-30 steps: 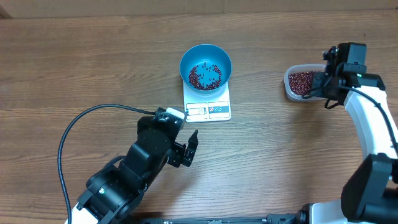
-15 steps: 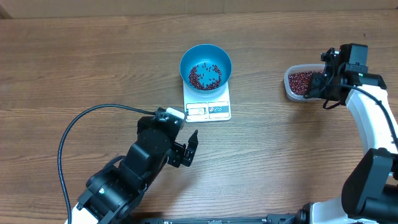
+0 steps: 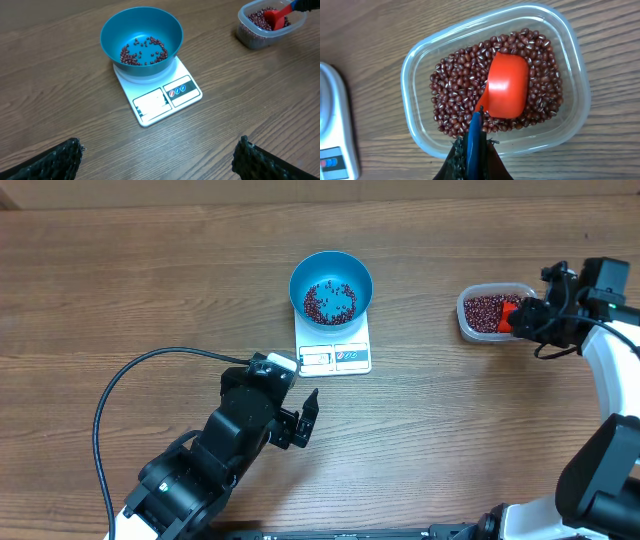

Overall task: Scoop item into bowl and weigh 150g on scale
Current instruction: 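Drag the scoop through the beans toward the tub's right side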

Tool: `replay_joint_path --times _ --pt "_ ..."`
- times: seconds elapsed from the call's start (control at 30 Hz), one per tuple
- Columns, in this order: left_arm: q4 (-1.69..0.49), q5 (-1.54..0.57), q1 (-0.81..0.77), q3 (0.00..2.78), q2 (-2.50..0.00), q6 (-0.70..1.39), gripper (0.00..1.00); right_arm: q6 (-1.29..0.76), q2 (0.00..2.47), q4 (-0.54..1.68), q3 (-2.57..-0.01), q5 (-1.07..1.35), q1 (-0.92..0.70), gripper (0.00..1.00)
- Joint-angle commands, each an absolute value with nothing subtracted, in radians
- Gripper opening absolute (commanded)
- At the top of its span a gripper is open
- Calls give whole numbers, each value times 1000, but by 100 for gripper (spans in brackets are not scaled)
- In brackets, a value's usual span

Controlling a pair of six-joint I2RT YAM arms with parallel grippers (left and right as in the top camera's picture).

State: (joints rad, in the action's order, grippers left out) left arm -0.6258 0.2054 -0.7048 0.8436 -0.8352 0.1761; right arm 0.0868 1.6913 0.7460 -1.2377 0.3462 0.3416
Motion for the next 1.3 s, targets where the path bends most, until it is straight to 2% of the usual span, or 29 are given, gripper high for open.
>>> replay_joint_path --times 0.0,1.27 --pt "-625 210 -701 838 -831 157 100 88 1713 753 -1230 492 358 4" --pt "-625 210 -701 838 -831 157 100 -84 1766 773 -1230 593 446 4"
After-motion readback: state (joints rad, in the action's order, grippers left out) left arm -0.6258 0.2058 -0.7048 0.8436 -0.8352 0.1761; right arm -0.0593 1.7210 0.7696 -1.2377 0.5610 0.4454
